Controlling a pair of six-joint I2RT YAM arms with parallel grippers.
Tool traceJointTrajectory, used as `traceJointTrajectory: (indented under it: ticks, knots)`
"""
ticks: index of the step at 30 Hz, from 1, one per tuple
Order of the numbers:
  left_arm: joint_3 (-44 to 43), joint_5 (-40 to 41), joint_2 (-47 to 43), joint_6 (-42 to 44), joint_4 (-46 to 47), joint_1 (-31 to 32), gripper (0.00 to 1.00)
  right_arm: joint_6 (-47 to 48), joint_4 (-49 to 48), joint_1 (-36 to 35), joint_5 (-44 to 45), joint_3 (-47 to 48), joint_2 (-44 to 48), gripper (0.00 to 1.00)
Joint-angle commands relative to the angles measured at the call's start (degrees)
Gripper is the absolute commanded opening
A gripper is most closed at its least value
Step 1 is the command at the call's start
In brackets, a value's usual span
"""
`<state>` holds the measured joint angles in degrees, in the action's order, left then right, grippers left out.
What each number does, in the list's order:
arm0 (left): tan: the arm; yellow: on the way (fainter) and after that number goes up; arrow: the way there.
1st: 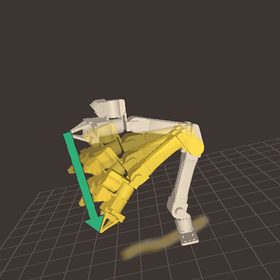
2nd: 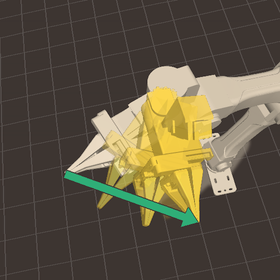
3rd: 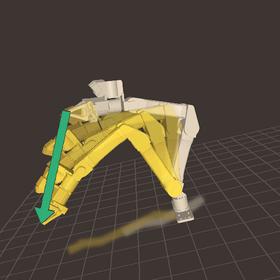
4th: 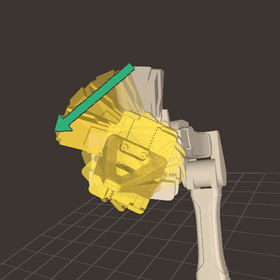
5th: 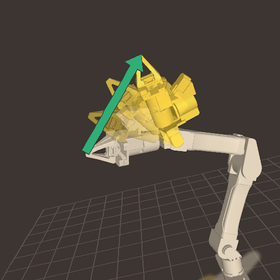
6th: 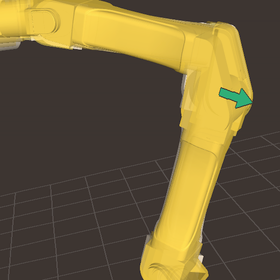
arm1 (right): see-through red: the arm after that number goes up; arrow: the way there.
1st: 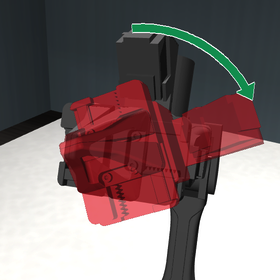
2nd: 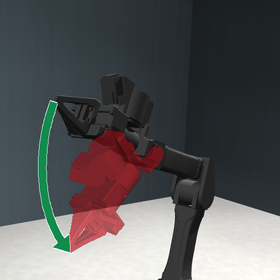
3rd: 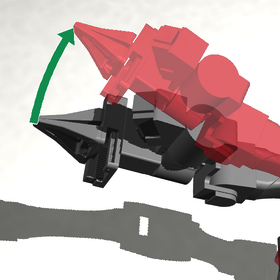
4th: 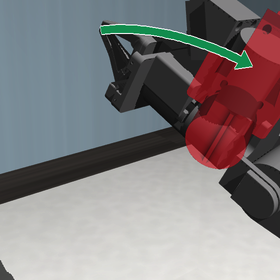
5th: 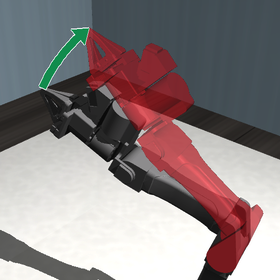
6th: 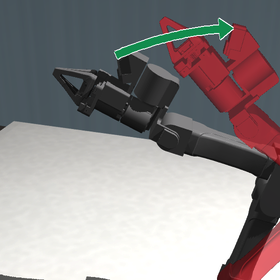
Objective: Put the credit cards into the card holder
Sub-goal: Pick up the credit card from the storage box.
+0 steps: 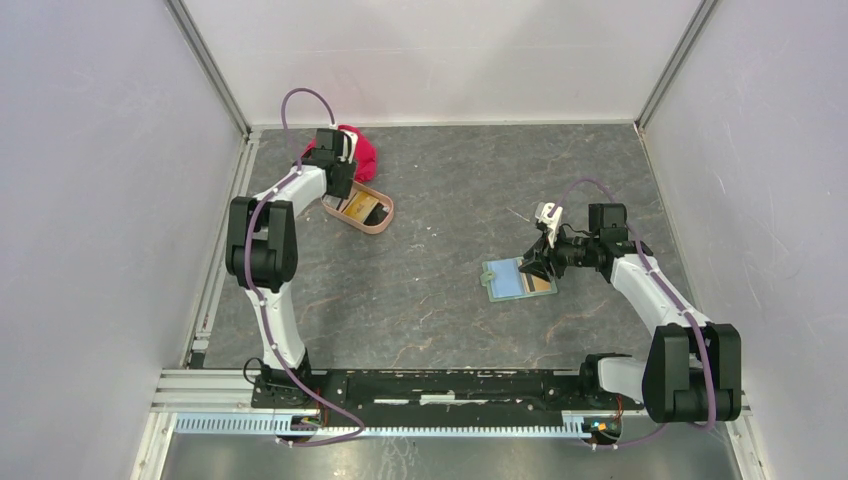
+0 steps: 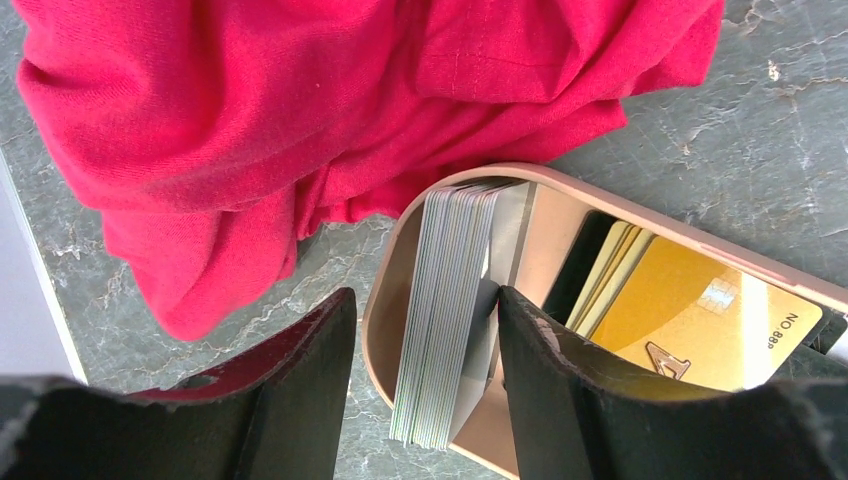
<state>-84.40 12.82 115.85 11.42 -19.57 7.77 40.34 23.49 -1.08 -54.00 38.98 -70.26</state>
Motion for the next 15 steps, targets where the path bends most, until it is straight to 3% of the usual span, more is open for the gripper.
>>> traceJointTrajectory:
  ticks: [1, 15]
  knots:
    - [-1.8, 2.5, -0.5, 1.4, 0.5, -0.3, 0.60, 0.8, 0.1, -0.2, -1.5, 2.0, -0.1, 0.45]
    - [-1.9, 2.7, -5.1, 0.7, 0.5, -0.3, 0.55, 0.9, 0.3, -0.2, -1.6, 2.1, -0.1, 0.45]
